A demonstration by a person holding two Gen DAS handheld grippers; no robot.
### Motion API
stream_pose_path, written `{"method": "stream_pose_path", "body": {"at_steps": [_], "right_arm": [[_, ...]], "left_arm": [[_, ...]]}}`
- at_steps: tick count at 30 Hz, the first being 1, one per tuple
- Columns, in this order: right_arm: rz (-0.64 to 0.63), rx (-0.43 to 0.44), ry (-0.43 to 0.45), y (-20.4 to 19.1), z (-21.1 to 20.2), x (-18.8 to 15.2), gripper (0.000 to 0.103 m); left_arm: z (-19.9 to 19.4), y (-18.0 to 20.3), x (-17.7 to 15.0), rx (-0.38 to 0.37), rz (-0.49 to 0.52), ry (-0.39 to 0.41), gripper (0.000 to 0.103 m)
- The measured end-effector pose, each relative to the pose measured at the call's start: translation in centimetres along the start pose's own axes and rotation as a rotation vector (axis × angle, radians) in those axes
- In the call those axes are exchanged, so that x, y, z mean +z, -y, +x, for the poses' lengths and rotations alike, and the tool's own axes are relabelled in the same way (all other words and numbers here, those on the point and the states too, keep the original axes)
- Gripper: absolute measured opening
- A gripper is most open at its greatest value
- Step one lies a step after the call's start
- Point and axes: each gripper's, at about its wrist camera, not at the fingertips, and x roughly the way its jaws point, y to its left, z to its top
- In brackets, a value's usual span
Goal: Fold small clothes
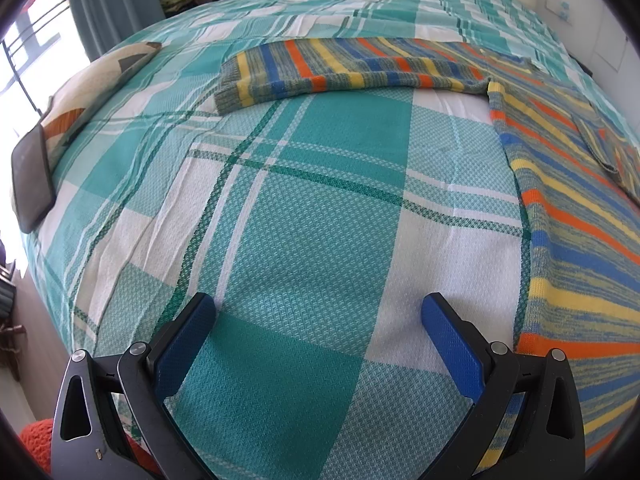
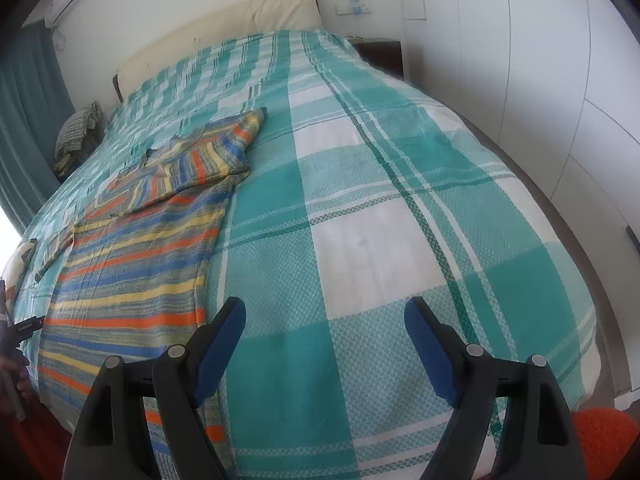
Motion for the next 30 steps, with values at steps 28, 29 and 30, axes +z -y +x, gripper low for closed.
{"method": "stream_pose_path", "body": {"at_steps": [28, 29, 30], "right_arm": [[-0.077, 0.037, -0.022, -1.9, 0.3, -0.6, 0.081], [-0.079, 0.038, -0.021, -2.0, 0.3, -0.6, 0.081], [-0.081, 0.039, -0.018, -2.0, 0.2, -0.7, 0.081]], "left_arm": [[0.0, 0.0, 0.0, 0.003, 0.0, 0.001, 0.103], [0.0, 0.0, 0.0, 0.003, 0.0, 0.002, 0.103], [0.0, 0.0, 0.0, 0.003, 0.0, 0.002, 0.103]]}}
